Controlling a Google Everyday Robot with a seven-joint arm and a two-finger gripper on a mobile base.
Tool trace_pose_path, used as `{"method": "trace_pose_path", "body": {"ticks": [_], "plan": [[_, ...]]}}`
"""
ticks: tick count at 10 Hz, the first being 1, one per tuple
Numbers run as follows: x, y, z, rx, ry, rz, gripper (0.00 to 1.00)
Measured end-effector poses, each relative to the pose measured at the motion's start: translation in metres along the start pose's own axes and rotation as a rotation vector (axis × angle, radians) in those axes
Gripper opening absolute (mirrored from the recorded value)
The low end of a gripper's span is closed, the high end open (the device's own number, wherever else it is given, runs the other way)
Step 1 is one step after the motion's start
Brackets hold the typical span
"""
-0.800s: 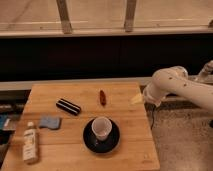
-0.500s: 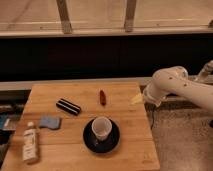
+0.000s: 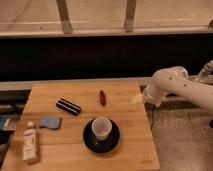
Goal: Drag the pepper across the table
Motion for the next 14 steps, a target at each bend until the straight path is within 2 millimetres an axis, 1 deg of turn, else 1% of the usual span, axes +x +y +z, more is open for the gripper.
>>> {"method": "trace_pose_path", "body": {"ticks": [12,13,14], "plan": [[-0.001,0.002,0.000,0.006,0.001,-0.003,0.80],[-0.003,0.006,0.000,0.011,-0.001,-0.012,0.80],[-0.009,0.019,0.003,0.016,-0.002,-0.037,0.80]]}}
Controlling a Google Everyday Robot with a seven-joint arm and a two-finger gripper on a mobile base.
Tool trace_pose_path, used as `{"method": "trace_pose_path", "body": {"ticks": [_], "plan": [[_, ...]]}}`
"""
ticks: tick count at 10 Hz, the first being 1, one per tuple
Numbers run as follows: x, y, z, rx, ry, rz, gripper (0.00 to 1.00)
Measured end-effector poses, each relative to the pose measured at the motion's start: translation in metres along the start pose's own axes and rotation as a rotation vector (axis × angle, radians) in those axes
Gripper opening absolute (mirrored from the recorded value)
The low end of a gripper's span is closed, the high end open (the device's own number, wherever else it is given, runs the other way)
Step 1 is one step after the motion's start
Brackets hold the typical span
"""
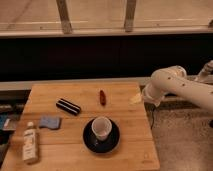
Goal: Drag the pepper across the table
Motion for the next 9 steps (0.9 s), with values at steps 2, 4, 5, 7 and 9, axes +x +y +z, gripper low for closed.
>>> {"method": "trace_pose_path", "body": {"ticks": [2,4,5,7,9], "plan": [[-0.010,0.021,0.005,-0.006,-0.011,-0.043,0.80],[-0.025,0.044,0.010,-0.009,-0.032,-0.101,0.80],[-0.031,0.055,0.013,-0.018,-0.035,-0.127,0.80],[-0.046,0.082,0.022,-0.036,-0.038,-0.190,0.80],[-0.058,0.101,0.033,-0.060,-0.030,-0.228,0.80]]}}
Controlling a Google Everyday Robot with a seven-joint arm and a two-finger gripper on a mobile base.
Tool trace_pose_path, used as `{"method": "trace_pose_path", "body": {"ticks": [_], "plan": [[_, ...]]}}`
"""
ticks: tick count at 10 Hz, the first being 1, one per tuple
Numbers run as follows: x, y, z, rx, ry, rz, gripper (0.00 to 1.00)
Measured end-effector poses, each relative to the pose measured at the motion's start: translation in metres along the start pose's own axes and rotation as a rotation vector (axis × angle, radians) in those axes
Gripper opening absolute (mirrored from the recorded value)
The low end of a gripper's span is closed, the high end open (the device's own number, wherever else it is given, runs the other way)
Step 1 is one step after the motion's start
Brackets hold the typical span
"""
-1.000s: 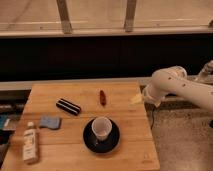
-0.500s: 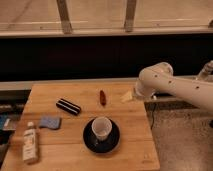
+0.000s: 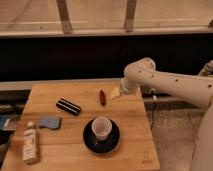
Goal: Drag the pepper across the table
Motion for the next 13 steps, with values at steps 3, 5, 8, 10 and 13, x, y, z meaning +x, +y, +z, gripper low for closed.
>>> {"method": "trace_pose_path", "body": {"ticks": [3,5,8,10,13], "plan": [[-0.025,0.027,0.026,-0.067,0.014,-0.057,0.80],[-0.036,0.035,0.040,-0.116,0.029,-0.061,0.80],[-0.037,0.034,0.040,-0.118,0.029,-0.060,0.80],[-0.036,0.033,0.040,-0.118,0.030,-0.058,0.80],[-0.046,0.039,0.066,-0.131,0.061,-0.080,0.80]]}}
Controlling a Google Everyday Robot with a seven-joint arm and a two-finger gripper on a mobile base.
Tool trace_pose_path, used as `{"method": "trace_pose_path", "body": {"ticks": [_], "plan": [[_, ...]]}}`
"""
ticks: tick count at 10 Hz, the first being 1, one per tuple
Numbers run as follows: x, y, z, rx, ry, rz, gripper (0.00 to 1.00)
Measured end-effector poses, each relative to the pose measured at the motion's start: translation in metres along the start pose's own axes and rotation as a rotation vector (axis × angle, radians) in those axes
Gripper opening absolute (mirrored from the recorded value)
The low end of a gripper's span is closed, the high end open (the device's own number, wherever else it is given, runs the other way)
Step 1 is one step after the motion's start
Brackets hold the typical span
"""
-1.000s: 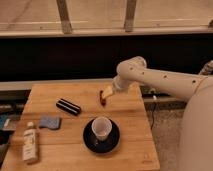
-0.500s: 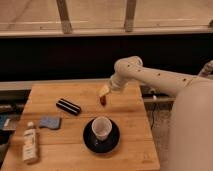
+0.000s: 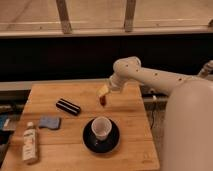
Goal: Drag the pepper across the table
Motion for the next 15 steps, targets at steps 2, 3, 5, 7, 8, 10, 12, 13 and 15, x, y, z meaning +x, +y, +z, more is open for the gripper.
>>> {"method": "trace_pose_path", "body": {"ticks": [2,3,5,7,8,10,12,13,15], "plan": [[-0.018,0.013,0.028,-0.018,0.045,-0.040,0.80],[-0.023,0.013,0.038,-0.029,0.064,-0.044,0.80],[-0.018,0.003,0.060,-0.045,0.114,-0.031,0.80],[-0.015,0.005,0.074,-0.060,0.153,-0.034,0.80],[-0.013,0.008,0.080,-0.069,0.177,-0.036,0.80],[-0.010,0.011,0.090,-0.084,0.201,-0.038,0.80],[-0.010,0.019,0.096,-0.101,0.214,-0.055,0.80],[-0.010,0.021,0.098,-0.105,0.218,-0.062,0.80],[-0.010,0.026,0.100,-0.115,0.230,-0.079,0.80]]}}
